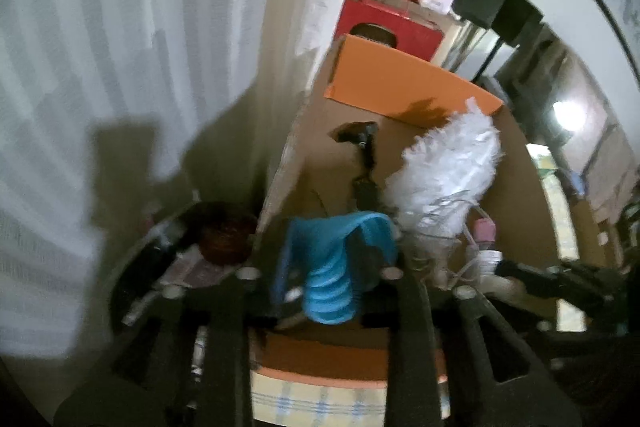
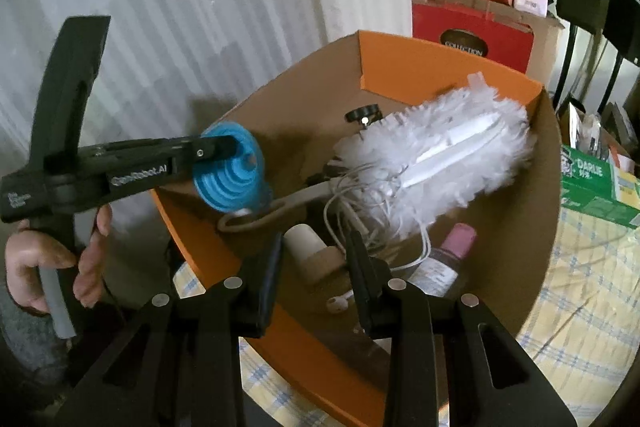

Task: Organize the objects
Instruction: 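Lower the funnel into the orange box and open the left tool, then move the right tool to the green DARLIE toothpaste box on the tablecloth, then close the right tool on the toothpaste box while the left tool clamps its side, then carry the toothpaste box with both tools into the orange box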

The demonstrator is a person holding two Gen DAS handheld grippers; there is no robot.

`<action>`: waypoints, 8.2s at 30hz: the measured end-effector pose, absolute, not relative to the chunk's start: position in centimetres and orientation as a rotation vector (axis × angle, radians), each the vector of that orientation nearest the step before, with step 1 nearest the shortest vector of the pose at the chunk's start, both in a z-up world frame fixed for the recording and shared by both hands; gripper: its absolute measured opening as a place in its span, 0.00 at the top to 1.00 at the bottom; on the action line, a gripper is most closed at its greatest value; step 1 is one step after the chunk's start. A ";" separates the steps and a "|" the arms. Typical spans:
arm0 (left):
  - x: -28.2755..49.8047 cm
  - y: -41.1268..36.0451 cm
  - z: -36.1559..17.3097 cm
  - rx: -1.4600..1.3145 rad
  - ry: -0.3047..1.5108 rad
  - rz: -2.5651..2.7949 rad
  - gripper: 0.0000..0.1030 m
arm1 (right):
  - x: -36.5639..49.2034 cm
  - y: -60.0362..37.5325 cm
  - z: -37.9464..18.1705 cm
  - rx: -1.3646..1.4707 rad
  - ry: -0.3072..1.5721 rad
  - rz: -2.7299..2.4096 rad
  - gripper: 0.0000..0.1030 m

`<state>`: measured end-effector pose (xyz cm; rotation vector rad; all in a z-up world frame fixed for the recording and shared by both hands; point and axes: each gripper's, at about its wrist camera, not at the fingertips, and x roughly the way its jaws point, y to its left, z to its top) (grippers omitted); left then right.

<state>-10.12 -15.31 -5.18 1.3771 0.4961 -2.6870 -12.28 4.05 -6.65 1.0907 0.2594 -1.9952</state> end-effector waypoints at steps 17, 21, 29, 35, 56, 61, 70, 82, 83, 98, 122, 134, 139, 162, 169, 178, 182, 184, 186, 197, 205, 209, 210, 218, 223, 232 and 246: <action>-9.1 -13.1 -0.7 1.240 0.476 -2.807 0.13 | -12.8 8.6 -2.9 1.040 0.178 -2.135 0.18; -8.9 -12.6 -0.3 1.227 0.520 -2.823 0.04 | -13.3 10.5 -2.3 1.032 0.177 -2.208 0.12; -9.4 -11.2 -0.5 1.256 0.532 -2.844 0.00 | -14.0 13.8 -1.8 1.021 0.199 -2.350 0.00; -9.9 -9.4 0.0 1.254 0.514 -2.864 0.00 | -14.9 15.8 -1.8 1.034 0.228 -2.425 0.00; -18.2 3.1 1.4 1.566 0.280 -3.011 0.00 | -25.2 28.8 -1.7 1.183 0.070 -2.567 0.00; -21.0 5.3 1.6 1.580 0.201 -3.016 0.00 | -28.9 31.4 -2.2 1.227 0.037 -2.593 0.00; -24.6 6.9 0.5 1.575 0.293 -2.997 0.00 | -35.6 30.2 -4.2 1.285 0.089 -2.579 0.00; -25.9 7.2 -0.7 1.573 0.299 -2.985 0.00 | -43.8 27.0 -8.8 1.387 0.098 -2.521 0.00; -25.8 7.3 -0.7 1.573 0.293 -2.988 0.00 | -44.1 27.0 -9.2 1.406 0.108 -2.517 0.00; -22.5 9.5 0.8 1.591 0.305 -3.037 0.00 | -41.2 28.4 -11.2 1.620 0.217 -2.364 0.00; -12.1 11.1 -0.3 1.618 0.443 -3.072 0.00 | -20.3 32.2 -8.4 1.348 -0.050 -2.464 0.00; -11.9 8.9 -1.9 1.642 0.559 -2.992 0.00 | -15.3 27.1 -9.7 1.204 0.164 -2.487 0.01; -11.7 9.1 -2.3 1.644 0.552 -2.989 0.00 | -15.5 27.2 -10.9 1.221 0.121 -2.465 0.06; -11.4 13.9 -3.0 1.671 0.638 -3.025 0.10 | -13.9 33.7 -10.5 1.288 -0.339 -2.366 0.41; -14.2 15.7 -6.8 1.796 0.720 -2.945 0.10 | -13.2 34.7 -10.7 1.293 -0.371 -2.371 0.41; -16.6 15.2 -12.4 1.916 1.064 -2.780 0.12 | -12.5 35.4 -11.0 1.278 -0.435 -2.359 0.41; -16.6 15.3 -13.3 1.946 1.201 -2.748 0.39 | -12.5 35.3 -11.1 1.280 -0.445 -2.350 0.41; -16.6 15.3 -13.8 1.967 1.259 -2.734 0.51 | -12.3 35.2 -11.0 1.277 -0.451 -2.346 0.41; -16.5 15.2 -13.8 1.953 1.281 -2.728 0.51 | -12.2 35.1 -11.0 1.278 -0.446 -2.350 0.41; -16.6 13.8 -9.7 1.888 1.312 -2.800 0.55 | -10.5 34.3 -7.8 1.184 -0.451 -2.385 0.43; -16.5 11.4 -5.5 1.759 1.290 -2.867 0.57 | -10.8 31.6 -4.4 1.114 -0.430 -2.346 0.43; -16.8 9.3 -4.6 1.697 1.324 -2.857 0.57 | -11.1 29.6 -3.5 1.096 -0.413 -2.310 0.43; -16.7 8.6 -4.5 1.681 1.336 -2.852 0.57 | -11.2 29.0 -3.3 1.093 -0.406 -2.300 0.43; -16.5 2.4 -4.1 1.531 1.436 -2.786 0.57 | -12.2 22.8 -2.3 1.070 -0.303 -2.214 0.43; -16.2 -1.5 -5.0 1.468 1.466 -2.718 0.58 | -13.1 17.9 -2.8 1.087 -0.228 -2.132 0.43; -15.1 -7.8 -6.8 1.396 1.500 -2.625 0.58 | -13.7 11.4 -4.4 1.127 -0.147 -2.023 0.43; -13.3 -12.2 -7.8 1.384 1.457 -2.567 0.47 | -13.1 7.0 -6.2 1.162 -0.064 -1.988 0.43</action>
